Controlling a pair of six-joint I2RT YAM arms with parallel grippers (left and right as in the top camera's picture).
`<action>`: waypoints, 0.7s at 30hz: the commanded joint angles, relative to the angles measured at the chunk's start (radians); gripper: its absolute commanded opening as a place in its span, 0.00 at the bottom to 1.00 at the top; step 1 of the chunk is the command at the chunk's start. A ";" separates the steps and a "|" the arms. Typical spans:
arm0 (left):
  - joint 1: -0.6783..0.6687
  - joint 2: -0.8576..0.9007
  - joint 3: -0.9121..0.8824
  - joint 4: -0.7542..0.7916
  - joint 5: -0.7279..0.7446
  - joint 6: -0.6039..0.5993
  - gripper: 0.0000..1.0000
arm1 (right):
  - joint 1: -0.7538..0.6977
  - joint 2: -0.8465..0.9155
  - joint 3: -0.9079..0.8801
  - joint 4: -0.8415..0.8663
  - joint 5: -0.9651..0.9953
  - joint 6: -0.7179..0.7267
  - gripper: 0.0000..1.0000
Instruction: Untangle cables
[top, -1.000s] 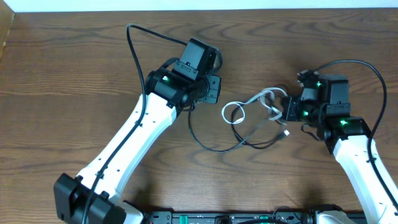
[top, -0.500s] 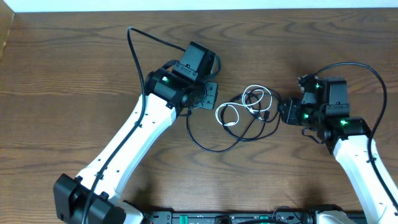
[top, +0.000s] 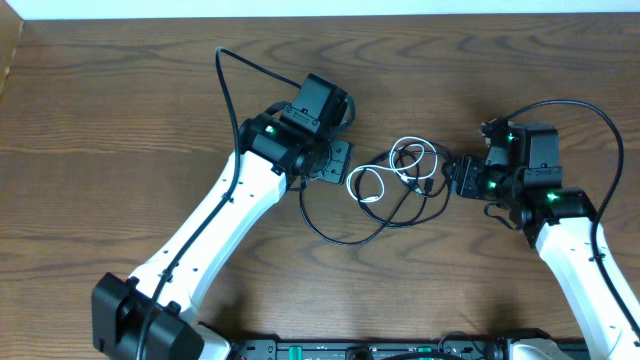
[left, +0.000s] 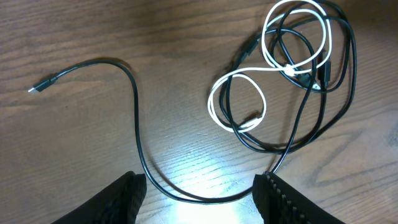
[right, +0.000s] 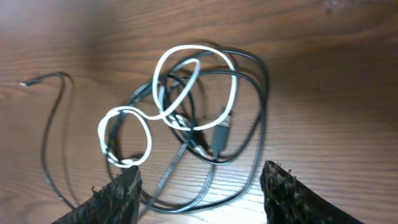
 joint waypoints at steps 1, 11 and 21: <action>0.000 0.008 -0.011 -0.013 -0.010 0.021 0.61 | 0.024 0.004 0.011 0.018 -0.039 0.071 0.57; 0.001 0.009 -0.037 -0.049 -0.126 0.009 0.61 | 0.092 0.153 0.010 0.111 -0.036 0.180 0.53; 0.001 0.009 -0.130 -0.040 -0.125 0.009 0.61 | 0.093 0.332 0.010 0.293 -0.097 0.355 0.44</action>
